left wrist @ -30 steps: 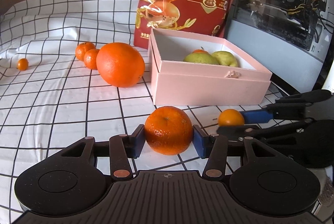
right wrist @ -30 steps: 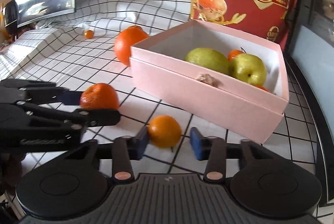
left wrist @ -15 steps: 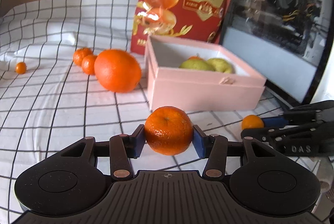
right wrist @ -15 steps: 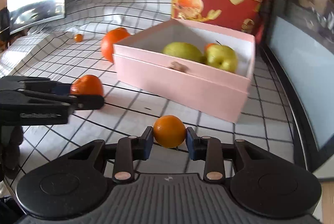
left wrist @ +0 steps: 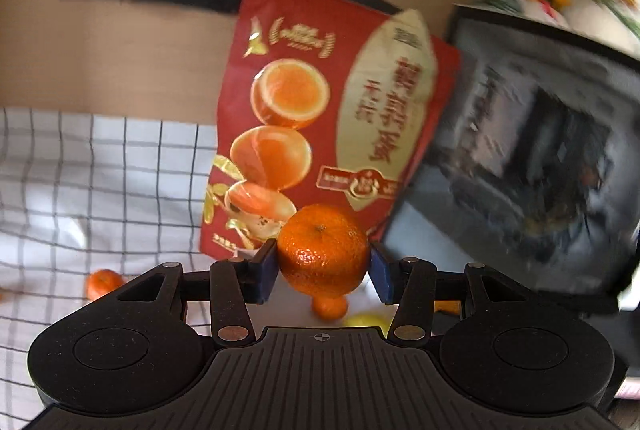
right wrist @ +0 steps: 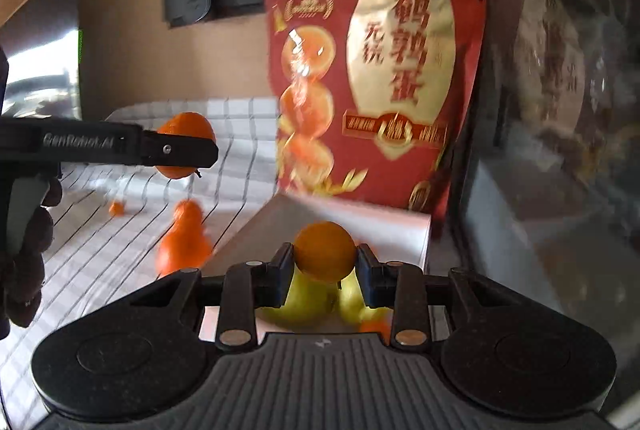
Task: Organize fruits
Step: 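Carry both mandarins over the pink box and open both tools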
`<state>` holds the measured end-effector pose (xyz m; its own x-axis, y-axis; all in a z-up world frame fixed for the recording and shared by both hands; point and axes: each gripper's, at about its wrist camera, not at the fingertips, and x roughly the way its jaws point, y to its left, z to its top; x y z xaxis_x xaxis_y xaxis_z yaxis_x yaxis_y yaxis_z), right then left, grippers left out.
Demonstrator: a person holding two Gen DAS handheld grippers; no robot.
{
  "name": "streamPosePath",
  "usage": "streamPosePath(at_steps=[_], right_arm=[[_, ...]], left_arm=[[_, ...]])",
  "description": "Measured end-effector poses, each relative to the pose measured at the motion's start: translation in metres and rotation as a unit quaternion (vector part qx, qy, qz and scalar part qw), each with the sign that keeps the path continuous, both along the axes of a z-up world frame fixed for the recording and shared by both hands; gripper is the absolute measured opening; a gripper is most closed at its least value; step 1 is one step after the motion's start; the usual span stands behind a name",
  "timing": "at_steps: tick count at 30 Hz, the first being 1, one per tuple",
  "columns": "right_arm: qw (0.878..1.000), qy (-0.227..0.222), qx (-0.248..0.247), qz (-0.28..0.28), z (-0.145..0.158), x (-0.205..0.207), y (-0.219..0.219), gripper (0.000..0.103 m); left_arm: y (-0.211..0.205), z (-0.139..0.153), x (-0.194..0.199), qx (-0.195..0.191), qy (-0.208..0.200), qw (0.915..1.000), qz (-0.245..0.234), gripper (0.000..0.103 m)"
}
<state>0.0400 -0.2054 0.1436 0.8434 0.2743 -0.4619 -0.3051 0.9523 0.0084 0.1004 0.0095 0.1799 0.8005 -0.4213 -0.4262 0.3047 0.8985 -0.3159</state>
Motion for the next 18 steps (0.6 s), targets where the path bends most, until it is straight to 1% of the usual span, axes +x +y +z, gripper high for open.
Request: streamPosePath(at_steps=[1, 2, 4, 6, 9, 11, 14, 18], right_arm=[[1.0, 0.0, -0.003, -0.008, 0.004, 0.009, 0.002, 0.033], [1.0, 0.001, -0.005, -0.016, 0.007, 0.017, 0.004, 0.033], [1.0, 0.013, -0.004, -0.02, 0.01, 0.031, 0.006, 0.033], [0.999, 0.019, -0.011, -0.027, 0.007, 0.043, 0.008, 0.033], [0.999, 0.027, -0.022, -0.038, -0.004, 0.059, 0.011, 0.033], [0.998, 0.042, -0.015, -0.044, -0.012, 0.068, 0.008, 0.033], [0.997, 0.066, 0.003, -0.048, -0.025, 0.079, 0.003, 0.033], [0.995, 0.09, 0.023, -0.033, -0.038, 0.085, 0.0, 0.033]], left_arm=[[0.001, -0.002, 0.009, -0.007, 0.009, 0.9999, 0.0, 0.053], [0.0, -0.005, 0.017, -0.005, 0.015, 0.9999, 0.0, 0.053], [-0.005, -0.016, 0.028, 0.009, 0.022, 0.9997, -0.004, 0.053], [-0.01, -0.029, 0.037, 0.014, 0.032, 0.9993, -0.015, 0.053], [-0.014, -0.047, 0.046, 0.008, 0.05, 0.9982, -0.032, 0.053], [-0.015, -0.055, 0.052, 0.004, 0.058, 0.9975, -0.042, 0.053], [-0.013, -0.06, 0.055, -0.004, 0.064, 0.9973, -0.034, 0.053], [-0.011, -0.063, 0.056, 0.01, 0.075, 0.9965, -0.034, 0.053]])
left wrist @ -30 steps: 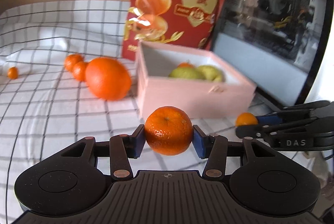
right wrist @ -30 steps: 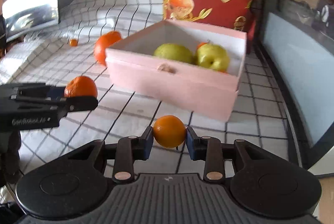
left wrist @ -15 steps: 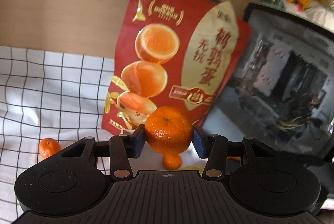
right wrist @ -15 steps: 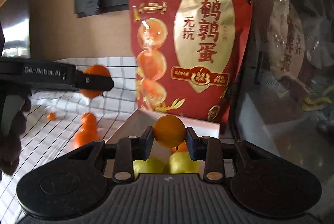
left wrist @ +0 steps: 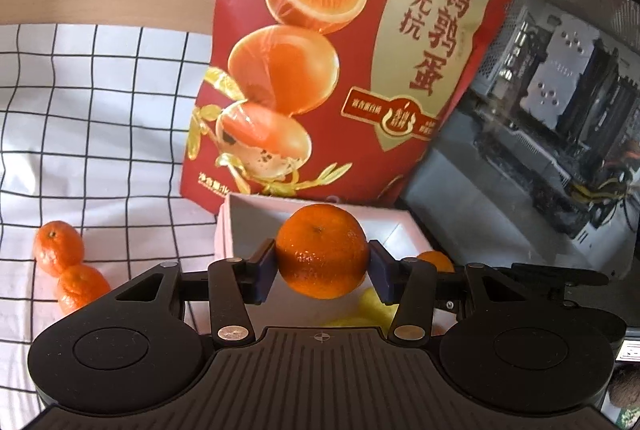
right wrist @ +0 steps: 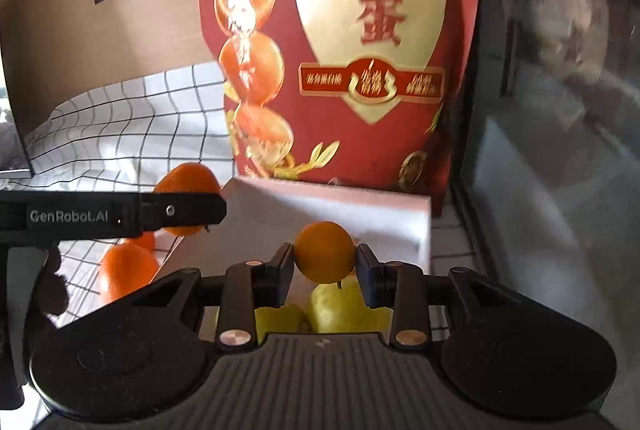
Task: Organize fruits
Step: 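Carry both mandarins over the pink box and open both tools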
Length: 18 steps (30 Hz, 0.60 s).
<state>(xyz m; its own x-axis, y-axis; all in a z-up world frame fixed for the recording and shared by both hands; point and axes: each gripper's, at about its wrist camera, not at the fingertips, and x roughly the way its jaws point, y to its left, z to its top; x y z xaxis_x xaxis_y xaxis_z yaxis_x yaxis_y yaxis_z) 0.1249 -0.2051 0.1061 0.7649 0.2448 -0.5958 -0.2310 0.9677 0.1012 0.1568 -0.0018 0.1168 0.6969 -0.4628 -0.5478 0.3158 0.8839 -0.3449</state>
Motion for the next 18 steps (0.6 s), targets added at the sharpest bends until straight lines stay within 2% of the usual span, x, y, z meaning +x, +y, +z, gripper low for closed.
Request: streamPosePath(at_steps=[3, 4, 6, 9, 12, 15, 18], right_arm=[[1.0, 0.004, -0.007, 0.014, -0.007, -0.002, 0.004, 0.037], [1.0, 0.001, -0.015, 0.016, -0.009, -0.004, 0.006, 0.043], [0.999, -0.007, -0.031, 0.017, -0.01, -0.009, 0.01, 0.045], [0.999, -0.007, -0.034, 0.023, -0.01, -0.013, 0.013, 0.045], [0.999, -0.013, -0.024, 0.026, -0.011, -0.022, 0.01, 0.045], [0.998, -0.03, -0.034, 0.037, -0.014, -0.04, 0.008, 0.047], [0.997, -0.041, -0.044, 0.056, -0.017, -0.056, 0.008, 0.049]], left_arm=[[0.003, -0.004, 0.001, 0.009, 0.005, 0.9999, -0.013, 0.052], [0.004, -0.004, 0.001, 0.009, 0.007, 0.9998, -0.017, 0.052], [0.006, -0.003, 0.0, 0.004, 0.005, 0.9998, -0.019, 0.052], [0.023, 0.008, -0.008, -0.016, -0.036, 0.9991, 0.011, 0.052], [0.059, 0.014, -0.015, -0.033, -0.064, 0.9961, 0.052, 0.052], [0.109, 0.004, -0.017, -0.036, -0.051, 0.9936, 0.094, 0.052], [0.162, -0.009, -0.022, -0.013, -0.042, 0.9874, 0.152, 0.052]])
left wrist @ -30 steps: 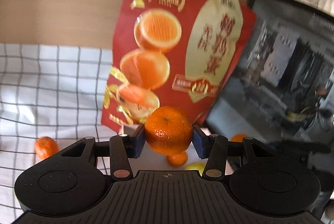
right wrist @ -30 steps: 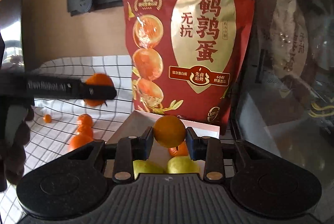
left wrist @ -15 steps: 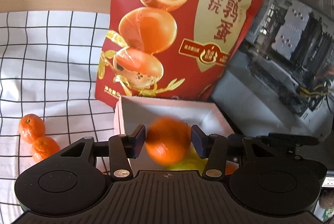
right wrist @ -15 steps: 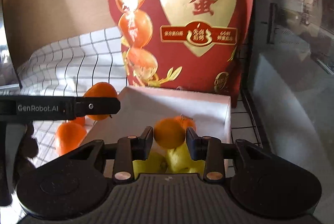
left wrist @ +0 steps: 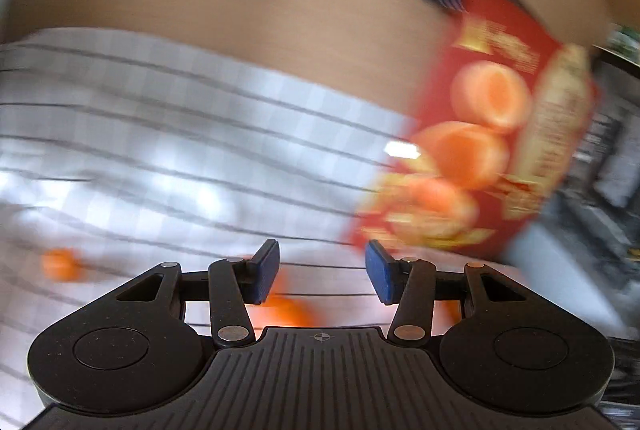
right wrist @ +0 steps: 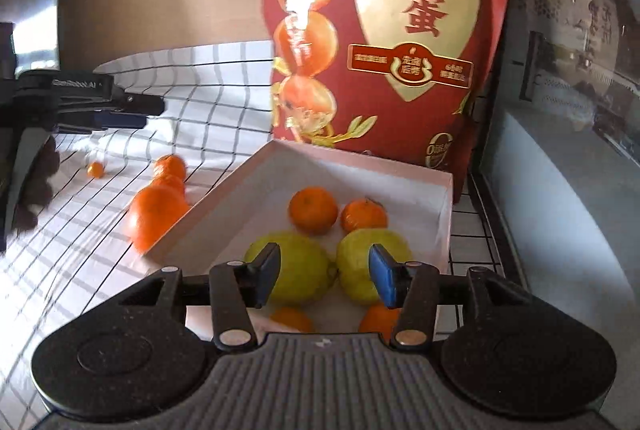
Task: Organize fruits
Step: 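Carry both mandarins over the pink box and open both tools, then move the left tool to a mandarin on the cloth and grasp it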
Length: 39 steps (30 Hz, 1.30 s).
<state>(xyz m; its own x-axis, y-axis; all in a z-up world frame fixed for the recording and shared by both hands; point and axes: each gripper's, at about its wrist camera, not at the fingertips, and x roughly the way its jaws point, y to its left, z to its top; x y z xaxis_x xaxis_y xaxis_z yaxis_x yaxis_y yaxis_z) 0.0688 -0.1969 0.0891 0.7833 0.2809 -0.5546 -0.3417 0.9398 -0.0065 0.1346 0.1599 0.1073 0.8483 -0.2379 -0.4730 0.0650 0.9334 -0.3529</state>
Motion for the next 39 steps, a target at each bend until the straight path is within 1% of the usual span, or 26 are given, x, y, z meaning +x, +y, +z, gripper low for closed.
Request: streamPosePath(at_steps=[3, 5, 6, 7, 9, 13, 16, 21, 23, 24, 26, 27, 28, 29, 30, 31, 33, 34, 36, 37, 39], right_arm=[[1.0, -0.005, -0.012, 0.015, 0.0, -0.014, 0.003, 0.049], [1.0, -0.005, -0.018, 0.02, 0.003, -0.019, 0.007, 0.05], [1.0, -0.005, -0.018, 0.022, 0.005, -0.021, 0.01, 0.051], [1.0, -0.005, -0.016, 0.024, 0.008, -0.021, 0.014, 0.052], [0.999, -0.005, -0.01, 0.031, 0.013, -0.022, 0.023, 0.054], [0.999, -0.002, 0.002, 0.053, 0.015, -0.025, 0.046, 0.056], [0.997, 0.008, -0.002, 0.073, 0.01, -0.029, 0.063, 0.056], [0.995, 0.013, -0.016, 0.097, 0.006, -0.038, 0.079, 0.056], [0.995, 0.013, -0.017, 0.099, 0.008, -0.041, 0.08, 0.056], [0.995, 0.012, -0.017, 0.098, 0.009, -0.041, 0.08, 0.056], [0.995, 0.011, -0.016, 0.097, 0.011, -0.041, 0.08, 0.057], [0.995, 0.008, -0.017, 0.096, 0.013, -0.04, 0.081, 0.057], [0.995, 0.005, -0.017, 0.094, 0.016, -0.04, 0.083, 0.057], [0.995, -0.001, -0.017, 0.094, 0.019, -0.039, 0.085, 0.057], [0.995, -0.004, -0.017, 0.095, 0.023, -0.037, 0.088, 0.057], [0.995, -0.007, -0.015, 0.098, 0.027, -0.035, 0.092, 0.058], [0.994, -0.001, 0.002, 0.107, 0.037, -0.028, 0.097, 0.06], [0.994, 0.005, 0.014, 0.11, 0.042, -0.021, 0.102, 0.062], [0.993, 0.014, 0.027, 0.113, 0.049, -0.005, 0.113, 0.064], [0.993, 0.022, 0.033, 0.111, 0.05, 0.006, 0.12, 0.065], [0.993, 0.041, 0.046, 0.102, 0.049, 0.029, 0.136, 0.065]], left_arm=[[0.052, -0.013, -0.008, 0.009, 0.003, 0.9985, 0.054, 0.052], [0.084, -0.019, -0.012, 0.01, 0.0, 0.9952, 0.097, 0.052], [0.098, -0.023, -0.014, 0.004, -0.001, 0.9931, 0.117, 0.052], [0.11, -0.027, -0.015, -0.004, 0.0, 0.9916, 0.13, 0.052], [0.123, -0.034, -0.014, -0.005, 0.008, 0.9911, 0.132, 0.052], [0.118, -0.047, -0.002, 0.03, 0.029, 0.9924, 0.116, 0.052], [0.111, -0.052, 0.006, 0.038, 0.035, 0.9909, 0.124, 0.052], [0.099, -0.065, 0.02, 0.056, 0.059, 0.9866, 0.141, 0.053], [0.093, -0.07, 0.025, 0.088, 0.066, 0.9823, 0.152, 0.052], [0.091, -0.071, 0.026, 0.098, 0.069, 0.9806, 0.155, 0.052], [0.089, -0.074, 0.025, 0.111, 0.072, 0.978, 0.162, 0.048], [0.089, -0.074, 0.024, 0.115, 0.072, 0.9773, 0.163, 0.038], [0.089, -0.074, 0.023, 0.119, 0.072, 0.9769, 0.162, 0.034], [0.089, -0.073, 0.02, 0.12, 0.073, 0.9764, 0.164, 0.034], [0.089, -0.07, 0.015, 0.117, 0.074, 0.9765, 0.165, 0.034], [0.088, -0.066, 0.006, 0.103, 0.071, 0.9794, 0.158, 0.034], [0.083, -0.054, -0.017, 0.066, 0.054, 0.9882, 0.127, 0.033], [0.077, -0.048, -0.032, 0.051, 0.047, 0.9908, 0.117, 0.033], [0.058, -0.04, -0.069, 0.026, 0.029, 0.9945, 0.097, 0.034], [0.047, -0.039, -0.086, 0.02, 0.018, 0.9964, 0.081, 0.034], [0.022, -0.044, -0.12, 0.008, 0.006, 0.9994, 0.034, 0.034]])
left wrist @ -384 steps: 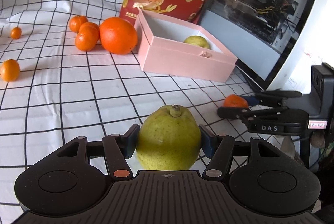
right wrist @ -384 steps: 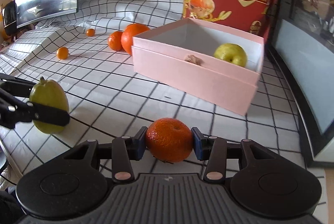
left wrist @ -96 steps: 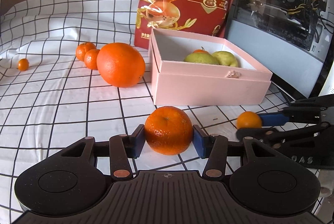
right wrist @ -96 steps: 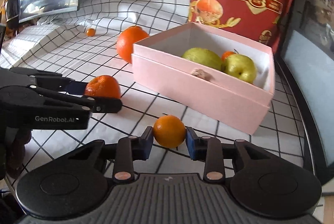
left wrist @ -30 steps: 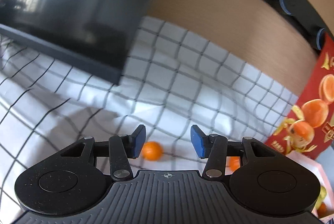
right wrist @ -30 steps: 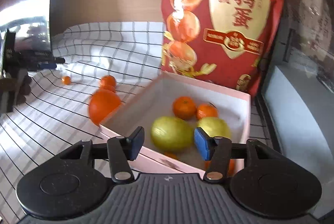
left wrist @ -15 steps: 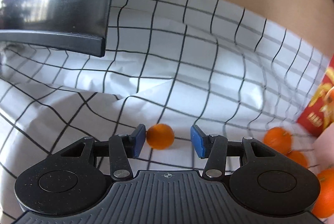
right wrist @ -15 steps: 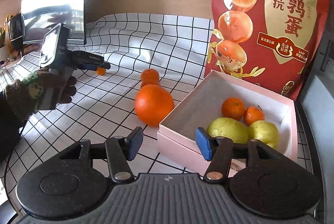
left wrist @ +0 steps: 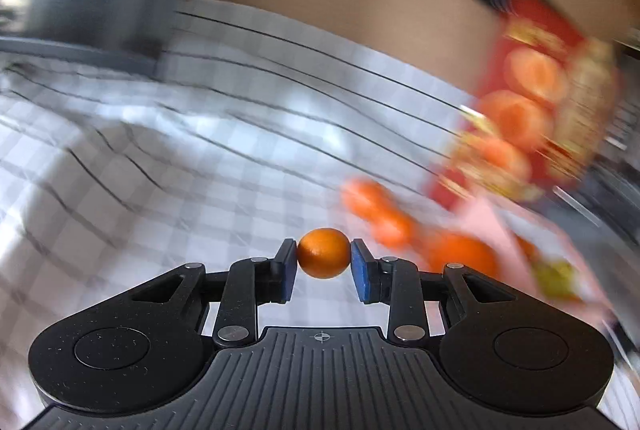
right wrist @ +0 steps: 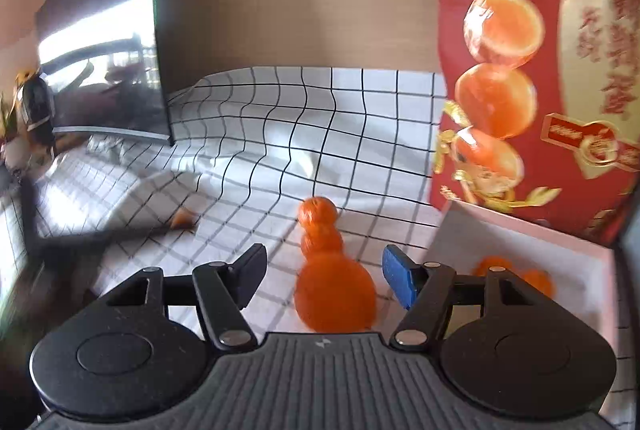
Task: Organize fruits
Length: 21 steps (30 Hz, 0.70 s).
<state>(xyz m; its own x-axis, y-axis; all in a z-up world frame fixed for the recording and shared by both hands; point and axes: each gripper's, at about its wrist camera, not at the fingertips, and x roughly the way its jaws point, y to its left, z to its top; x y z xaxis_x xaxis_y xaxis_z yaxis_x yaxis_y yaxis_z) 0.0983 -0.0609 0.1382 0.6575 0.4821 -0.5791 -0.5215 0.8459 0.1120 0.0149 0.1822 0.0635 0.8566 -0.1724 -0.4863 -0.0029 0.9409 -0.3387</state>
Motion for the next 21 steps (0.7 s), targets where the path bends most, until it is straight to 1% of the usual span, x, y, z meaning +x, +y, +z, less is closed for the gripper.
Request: streamPosePath(at_steps=[2, 4, 5, 7, 8, 10, 12, 13, 15, 16, 18, 19, 20, 21], right_arm=[[1.0, 0.008, 0.005, -0.016, -0.006, 0.021, 0.018, 0.065], [1.0, 0.01, -0.003, -0.021, -0.014, 0.035, 0.038, 0.065], [1.0, 0.013, -0.01, -0.023, -0.019, 0.041, 0.048, 0.065], [0.999, 0.03, -0.022, -0.022, -0.029, 0.053, 0.065, 0.063], [0.998, 0.042, -0.03, -0.018, -0.035, 0.06, 0.075, 0.061], [0.997, 0.058, -0.046, -0.018, -0.045, 0.069, 0.089, 0.059], [0.995, 0.061, -0.077, -0.025, -0.053, 0.074, 0.102, 0.059], [0.992, 0.06, -0.103, -0.032, -0.058, 0.078, 0.11, 0.059], [0.988, 0.061, -0.132, -0.049, -0.065, 0.084, 0.12, 0.059], [0.987, 0.067, -0.135, -0.055, -0.068, 0.088, 0.122, 0.059], [0.986, 0.092, -0.123, -0.065, -0.074, 0.099, 0.122, 0.059], [0.985, 0.094, -0.123, -0.079, -0.077, 0.103, 0.122, 0.059], [0.983, 0.09, -0.135, -0.092, -0.08, 0.105, 0.123, 0.058], [0.981, 0.088, -0.147, -0.096, -0.084, 0.106, 0.124, 0.054]], left_arm=[[-0.018, -0.009, -0.026, -0.023, -0.008, 0.9989, -0.039, 0.034], [-0.028, -0.018, -0.044, -0.041, -0.019, 0.997, -0.063, 0.034], [-0.031, -0.021, -0.052, -0.046, -0.031, 0.996, -0.07, 0.034], [-0.034, -0.026, -0.062, -0.041, -0.058, 0.9948, -0.073, 0.034], [-0.035, -0.028, -0.065, -0.04, -0.067, 0.9941, -0.075, 0.034], [-0.034, -0.028, -0.066, -0.05, -0.071, 0.9929, -0.081, 0.034], [-0.032, -0.028, -0.066, -0.059, -0.08, 0.9914, -0.085, 0.034], [-0.033, -0.029, -0.065, -0.057, -0.078, 0.9917, -0.085, 0.034], [-0.036, -0.03, -0.062, -0.055, -0.068, 0.9924, -0.087, 0.034], [-0.035, -0.029, -0.061, -0.058, -0.068, 0.9921, -0.089, 0.034], [-0.032, -0.03, -0.062, -0.063, -0.072, 0.9915, -0.088, 0.034], [-0.031, -0.03, -0.062, -0.066, -0.075, 0.9912, -0.087, 0.034], [-0.031, -0.029, -0.063, -0.068, -0.076, 0.9909, -0.087, 0.034], [-0.03, -0.029, -0.063, -0.07, -0.077, 0.9906, -0.088, 0.034]])
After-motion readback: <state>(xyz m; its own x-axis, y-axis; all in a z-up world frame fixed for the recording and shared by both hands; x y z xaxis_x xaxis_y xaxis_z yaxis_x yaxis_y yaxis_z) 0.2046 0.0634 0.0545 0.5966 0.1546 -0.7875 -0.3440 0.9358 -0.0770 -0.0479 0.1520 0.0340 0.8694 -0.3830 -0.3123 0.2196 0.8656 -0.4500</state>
